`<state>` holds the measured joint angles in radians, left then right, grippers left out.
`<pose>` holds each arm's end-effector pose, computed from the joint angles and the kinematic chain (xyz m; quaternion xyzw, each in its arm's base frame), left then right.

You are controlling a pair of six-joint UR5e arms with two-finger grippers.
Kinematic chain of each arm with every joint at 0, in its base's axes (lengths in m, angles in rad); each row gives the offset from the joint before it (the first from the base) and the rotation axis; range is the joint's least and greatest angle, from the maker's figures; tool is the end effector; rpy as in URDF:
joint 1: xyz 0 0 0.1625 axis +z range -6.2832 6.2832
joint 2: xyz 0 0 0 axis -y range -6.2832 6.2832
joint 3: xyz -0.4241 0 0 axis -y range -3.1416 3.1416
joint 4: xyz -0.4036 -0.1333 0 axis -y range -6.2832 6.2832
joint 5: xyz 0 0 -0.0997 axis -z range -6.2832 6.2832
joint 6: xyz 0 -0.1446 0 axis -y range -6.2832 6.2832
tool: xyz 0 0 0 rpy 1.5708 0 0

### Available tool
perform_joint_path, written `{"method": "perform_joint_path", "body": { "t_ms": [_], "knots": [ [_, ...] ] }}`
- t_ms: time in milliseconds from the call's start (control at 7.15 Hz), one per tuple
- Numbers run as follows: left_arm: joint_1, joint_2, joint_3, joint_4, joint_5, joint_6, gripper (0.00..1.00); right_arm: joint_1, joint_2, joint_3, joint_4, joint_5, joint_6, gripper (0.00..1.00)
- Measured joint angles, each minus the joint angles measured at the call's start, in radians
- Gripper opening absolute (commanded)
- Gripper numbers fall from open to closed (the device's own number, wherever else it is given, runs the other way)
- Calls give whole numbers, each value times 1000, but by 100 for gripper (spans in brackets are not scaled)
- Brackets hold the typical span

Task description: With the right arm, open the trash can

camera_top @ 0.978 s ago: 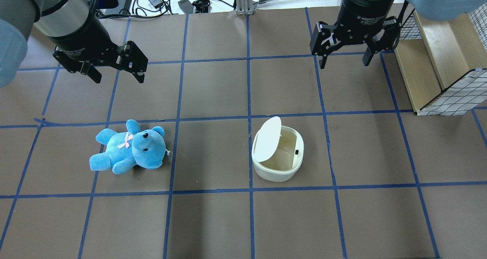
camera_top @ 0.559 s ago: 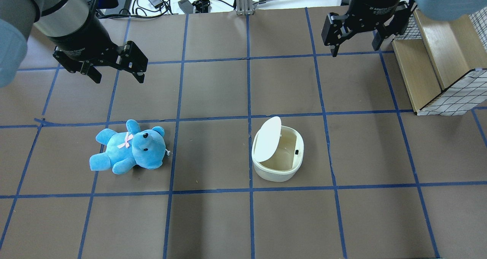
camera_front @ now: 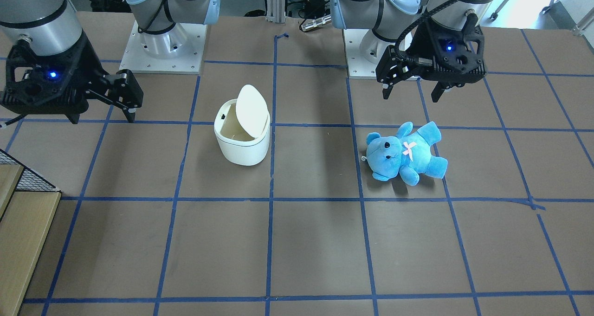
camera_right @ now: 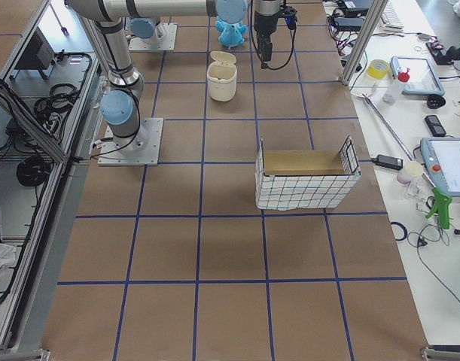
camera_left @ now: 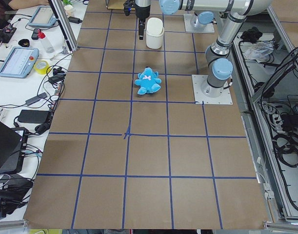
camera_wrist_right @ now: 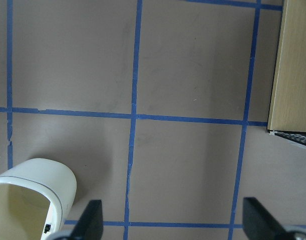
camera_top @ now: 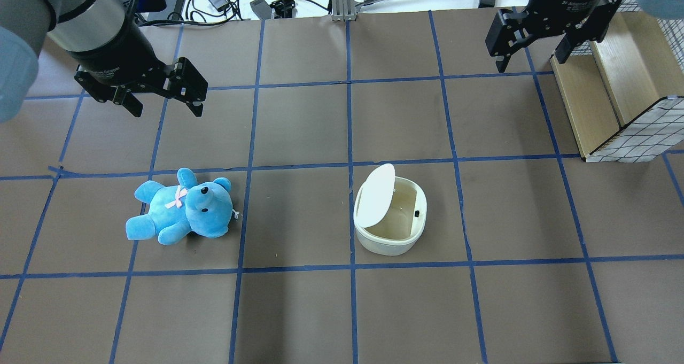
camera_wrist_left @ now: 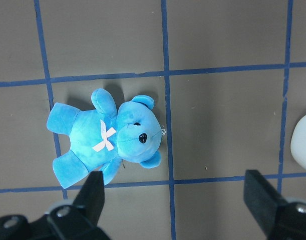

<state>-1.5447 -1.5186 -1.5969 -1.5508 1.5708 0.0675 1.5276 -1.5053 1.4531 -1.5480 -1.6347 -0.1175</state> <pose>-0.1205 -0.4909 0.4567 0.0207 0.9995 -0.0230 0.0011 0.1009 -0.5396 0.4654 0.0367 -0.9987 0.0121 0.0330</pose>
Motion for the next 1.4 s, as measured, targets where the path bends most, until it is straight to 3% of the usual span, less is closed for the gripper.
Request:
{"method": "perform_joint_path", "body": {
  "t_ms": [419,699,1398],
  "knots": [
    [0,0,0,0,0,0,100,-3,-101,145,-113,-7,10,100],
    [0,0,0,0,0,0,100,-5,-108,150,-131,-9,11,100],
    [0,0,0,0,0,0,100,-43,-108,116,-19,-7,0,100]
  ]
}}
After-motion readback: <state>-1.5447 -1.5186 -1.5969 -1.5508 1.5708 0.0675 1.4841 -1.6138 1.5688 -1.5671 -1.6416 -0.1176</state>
